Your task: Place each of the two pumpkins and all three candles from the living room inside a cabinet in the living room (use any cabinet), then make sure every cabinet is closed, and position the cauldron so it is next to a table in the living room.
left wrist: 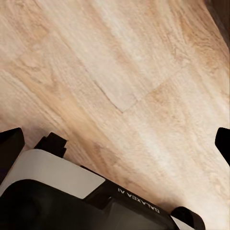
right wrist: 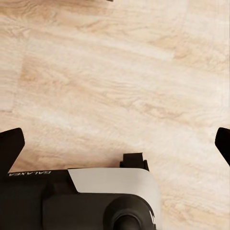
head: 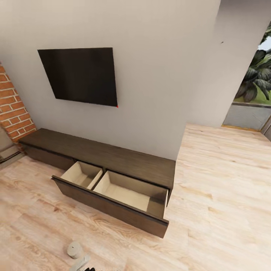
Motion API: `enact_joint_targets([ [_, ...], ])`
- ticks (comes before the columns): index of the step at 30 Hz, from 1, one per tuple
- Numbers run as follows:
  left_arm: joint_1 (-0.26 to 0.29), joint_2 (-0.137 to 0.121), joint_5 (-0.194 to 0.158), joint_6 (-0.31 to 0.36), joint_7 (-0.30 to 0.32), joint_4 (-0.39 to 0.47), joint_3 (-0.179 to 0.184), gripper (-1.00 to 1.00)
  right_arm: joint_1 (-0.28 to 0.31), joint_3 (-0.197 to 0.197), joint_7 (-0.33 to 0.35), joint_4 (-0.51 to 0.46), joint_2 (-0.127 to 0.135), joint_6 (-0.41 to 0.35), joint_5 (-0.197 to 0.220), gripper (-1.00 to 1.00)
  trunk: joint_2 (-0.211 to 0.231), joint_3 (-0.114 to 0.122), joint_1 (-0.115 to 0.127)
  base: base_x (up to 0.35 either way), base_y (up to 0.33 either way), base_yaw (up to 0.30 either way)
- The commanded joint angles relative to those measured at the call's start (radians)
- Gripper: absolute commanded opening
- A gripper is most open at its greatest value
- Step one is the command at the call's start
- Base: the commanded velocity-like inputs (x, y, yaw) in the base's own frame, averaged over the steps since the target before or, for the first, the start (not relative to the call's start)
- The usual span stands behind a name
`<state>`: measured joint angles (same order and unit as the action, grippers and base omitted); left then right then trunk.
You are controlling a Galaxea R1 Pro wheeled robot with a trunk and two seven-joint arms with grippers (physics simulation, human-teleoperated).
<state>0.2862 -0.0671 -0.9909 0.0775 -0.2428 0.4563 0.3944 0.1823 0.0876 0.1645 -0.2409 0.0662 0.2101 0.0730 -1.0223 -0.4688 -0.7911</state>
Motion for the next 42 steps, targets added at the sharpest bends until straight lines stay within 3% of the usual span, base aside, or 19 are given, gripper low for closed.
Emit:
enact_joint_targets([
  [1,0.001,-0.001,-0.006,0.002,-0.009,0.002,0.008,1.00,0.000,0.007,0.010,0.001,0.000,0.002,0.007,1.00,-0.001,-0.001,0.000,0.000,0.000,0.276],
  [10,0.001,0.000,-0.006,-0.035,0.001,0.003,0.011,1.00,0.000,0.007,0.010,0.002,-0.001,0.002,0.006,1.00,-0.001,-0.001,0.000,0.000,0.000,0.276],
  [25,0.001,0.000,-0.006,-0.044,0.002,0.004,0.014,1.00,0.001,0.007,0.009,0.002,-0.012,0.002,0.005,1.00,-0.001,-0.001,0.000,-0.007,0.006,0.276],
  [42,0.001,0.012,-0.002,-0.045,0.002,0.003,0.018,1.00,0.001,0.007,0.009,-0.001,-0.013,0.002,0.005,1.00,-0.001,-0.001,0.000,-0.201,0.175,0.276],
])
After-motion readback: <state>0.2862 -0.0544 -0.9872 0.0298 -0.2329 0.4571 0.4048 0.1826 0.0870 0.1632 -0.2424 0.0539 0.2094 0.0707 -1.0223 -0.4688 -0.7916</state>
